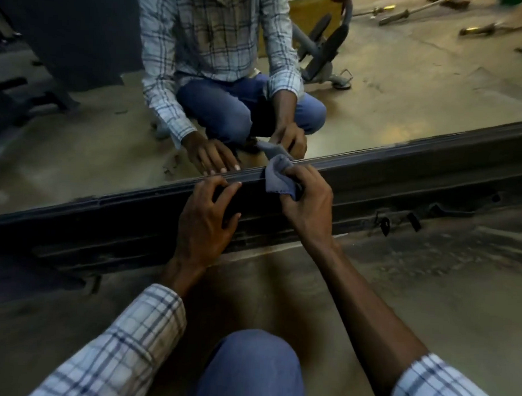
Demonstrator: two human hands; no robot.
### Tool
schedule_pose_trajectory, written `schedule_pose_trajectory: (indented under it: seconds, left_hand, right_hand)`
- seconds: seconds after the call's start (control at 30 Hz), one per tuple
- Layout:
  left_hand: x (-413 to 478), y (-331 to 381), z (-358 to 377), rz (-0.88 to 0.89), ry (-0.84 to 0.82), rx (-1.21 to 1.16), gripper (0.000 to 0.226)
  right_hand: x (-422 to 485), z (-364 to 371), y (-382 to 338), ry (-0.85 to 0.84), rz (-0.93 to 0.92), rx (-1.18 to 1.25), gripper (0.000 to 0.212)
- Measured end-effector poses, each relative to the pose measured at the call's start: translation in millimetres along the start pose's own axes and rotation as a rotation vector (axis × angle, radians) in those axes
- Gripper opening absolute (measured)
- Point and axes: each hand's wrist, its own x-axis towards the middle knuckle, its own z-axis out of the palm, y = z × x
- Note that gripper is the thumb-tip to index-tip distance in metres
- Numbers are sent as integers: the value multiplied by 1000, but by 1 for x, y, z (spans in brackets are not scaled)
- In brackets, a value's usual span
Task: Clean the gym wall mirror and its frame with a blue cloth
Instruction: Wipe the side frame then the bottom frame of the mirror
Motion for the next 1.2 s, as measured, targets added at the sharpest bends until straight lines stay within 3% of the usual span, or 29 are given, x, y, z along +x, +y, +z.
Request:
schedule_pose_trajectory:
  seconds: [0.07, 0.1, 0.2, 0.23, 0.33, 0.47, 0.53, 0.63, 0.67, 0.77, 0.8, 0.9, 0.93, 1.07, 1.1, 1.2]
  left_hand:
    - [4, 4, 7, 22, 6, -20, 66]
    - [6, 3, 10, 23, 12, -27, 65]
    - [11, 0, 15, 12, 33, -44, 61]
    - [13, 0, 15, 21, 36, -55, 60]
    - [19, 4, 15, 41, 29, -100, 57]
    - [31, 21, 16, 43, 16, -148, 54]
    - [35, 33, 21, 62, 20, -150, 52]
    - [43, 50, 33, 68, 79, -146, 47]
    - [45, 54, 36, 53, 96, -142, 46]
    - [48, 70, 38, -8, 96, -129, 49]
    - [49, 74, 38, -22, 90, -124, 51]
    - [54, 89, 36, -69, 67, -89, 52]
    - [57, 93, 35, -73, 57, -81, 52]
    - [75, 122, 37, -99, 24, -77, 53]
    - [79, 130, 39, -111, 20, -74, 53]
    - [87, 155, 46, -141, 24, -60, 54]
  right_hand:
    - [-3, -2, 0, 154, 132, -2, 29]
    - [-4, -1, -1, 152, 135, -14, 29]
    - [-6, -1, -6, -128, -68, -87, 31]
    - [0, -4, -7, -144, -77, -100, 29]
    - [15, -11, -8, 36, 50, -67, 21]
    - [16, -13, -6, 69, 81, -96, 22]
    - [12, -18, -1, 9, 9, -129, 29]
    - [10, -34, 11, -267, -180, -221, 45]
    - [11, -42, 18, -266, -204, -225, 46]
    - [16, -65, 35, 100, 18, -88, 36]
    - [17, -69, 38, 150, 70, -77, 34]
    - [15, -83, 44, -161, -99, -126, 43]
    - [17, -89, 49, -170, -117, -119, 43]
    - [31, -129, 81, 264, 176, 7, 31]
    - [30, -133, 86, 220, 150, -13, 32]
    - [24, -141, 95, -133, -22, -22, 48]
